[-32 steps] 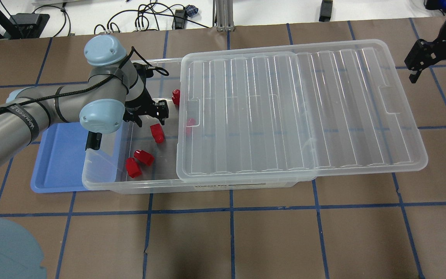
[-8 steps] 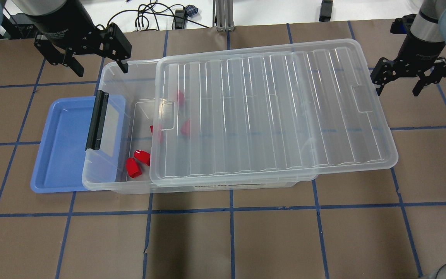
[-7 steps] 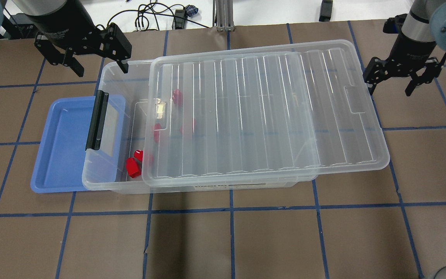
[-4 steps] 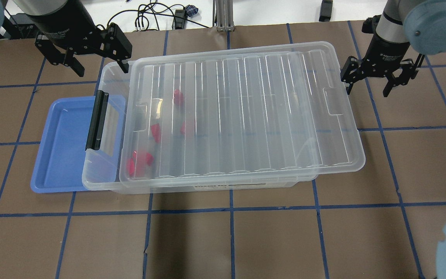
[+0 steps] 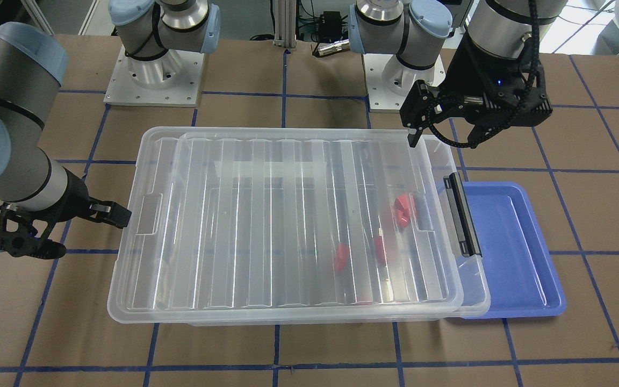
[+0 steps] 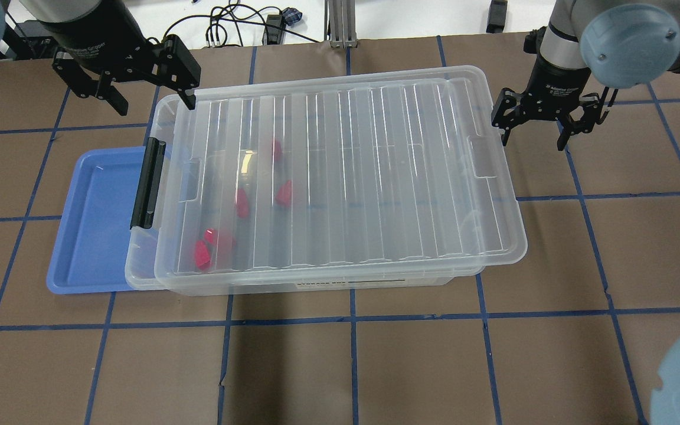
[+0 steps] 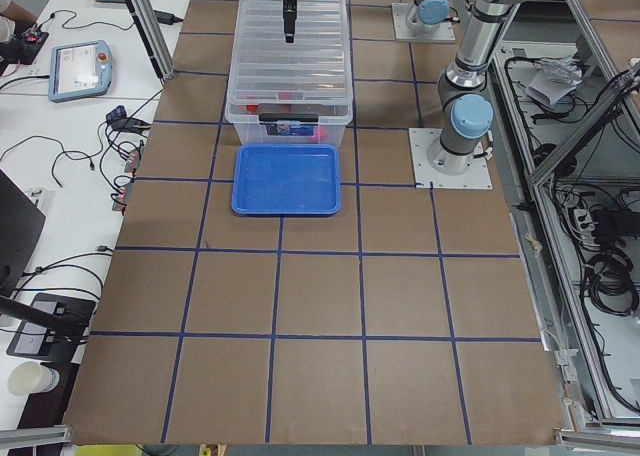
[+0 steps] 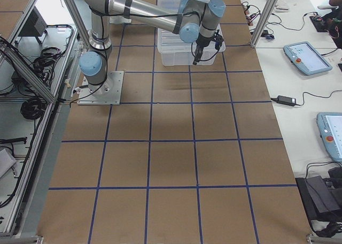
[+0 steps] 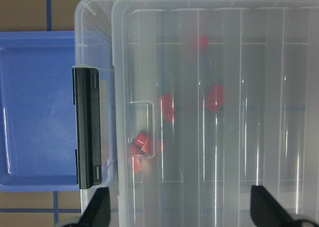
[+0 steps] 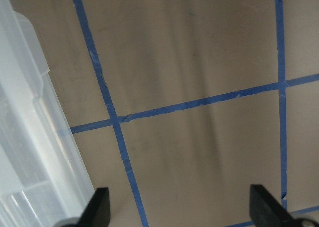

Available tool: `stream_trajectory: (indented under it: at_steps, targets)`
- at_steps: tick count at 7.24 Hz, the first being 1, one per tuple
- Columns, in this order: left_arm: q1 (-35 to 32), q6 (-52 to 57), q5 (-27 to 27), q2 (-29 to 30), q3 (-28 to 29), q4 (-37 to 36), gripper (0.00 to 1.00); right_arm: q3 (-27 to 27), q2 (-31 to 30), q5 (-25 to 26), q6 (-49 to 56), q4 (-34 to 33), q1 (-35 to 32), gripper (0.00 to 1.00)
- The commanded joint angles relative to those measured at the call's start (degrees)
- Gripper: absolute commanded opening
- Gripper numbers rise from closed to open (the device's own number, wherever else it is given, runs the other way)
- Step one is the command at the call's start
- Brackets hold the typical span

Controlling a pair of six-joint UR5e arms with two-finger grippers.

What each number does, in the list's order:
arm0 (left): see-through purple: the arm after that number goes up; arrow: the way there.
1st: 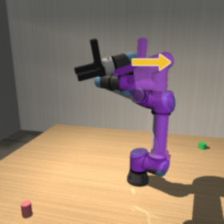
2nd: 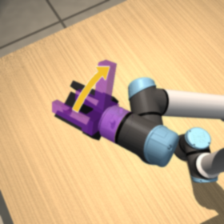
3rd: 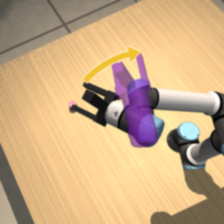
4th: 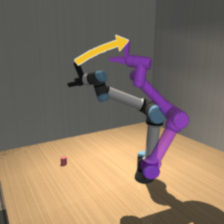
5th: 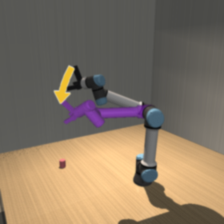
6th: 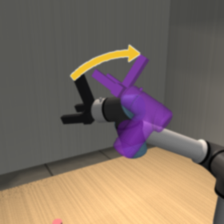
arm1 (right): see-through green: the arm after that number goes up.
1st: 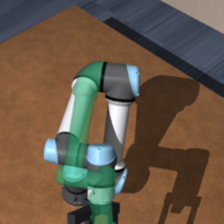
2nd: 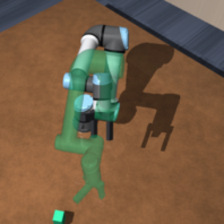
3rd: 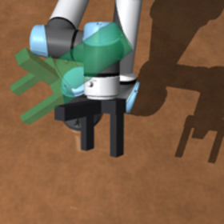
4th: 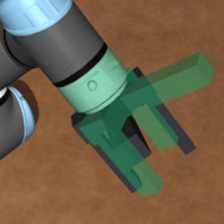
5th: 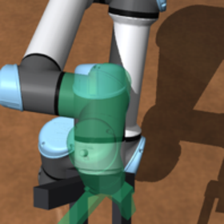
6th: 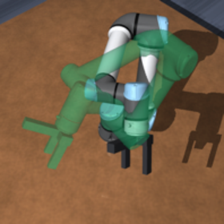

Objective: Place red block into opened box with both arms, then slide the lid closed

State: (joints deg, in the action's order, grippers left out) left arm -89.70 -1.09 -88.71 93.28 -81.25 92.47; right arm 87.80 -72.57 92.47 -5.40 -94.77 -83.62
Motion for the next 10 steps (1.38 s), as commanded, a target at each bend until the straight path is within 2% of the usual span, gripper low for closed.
stream_trajectory:
  at_steps: [1, 3, 10]
  targets:
    - [0.0, 0.1, 0.0, 0.2, 0.0, 0.0, 1.00, 0.0, 0.1, -0.1, -0.3, -0.1, -0.7, 1.00]
    - [0.0, 0.0, 0.0, 0.0, 0.0, 0.0, 1.00, 0.0, 0.1, -2.1, -0.4, 0.0, -0.8, 1.00]
    - [0.0, 0.1, -0.1, 0.1, 0.2, 0.0, 1.00, -1.0, -0.3, -1.9, -0.2, 0.0, -1.6, 1.00]
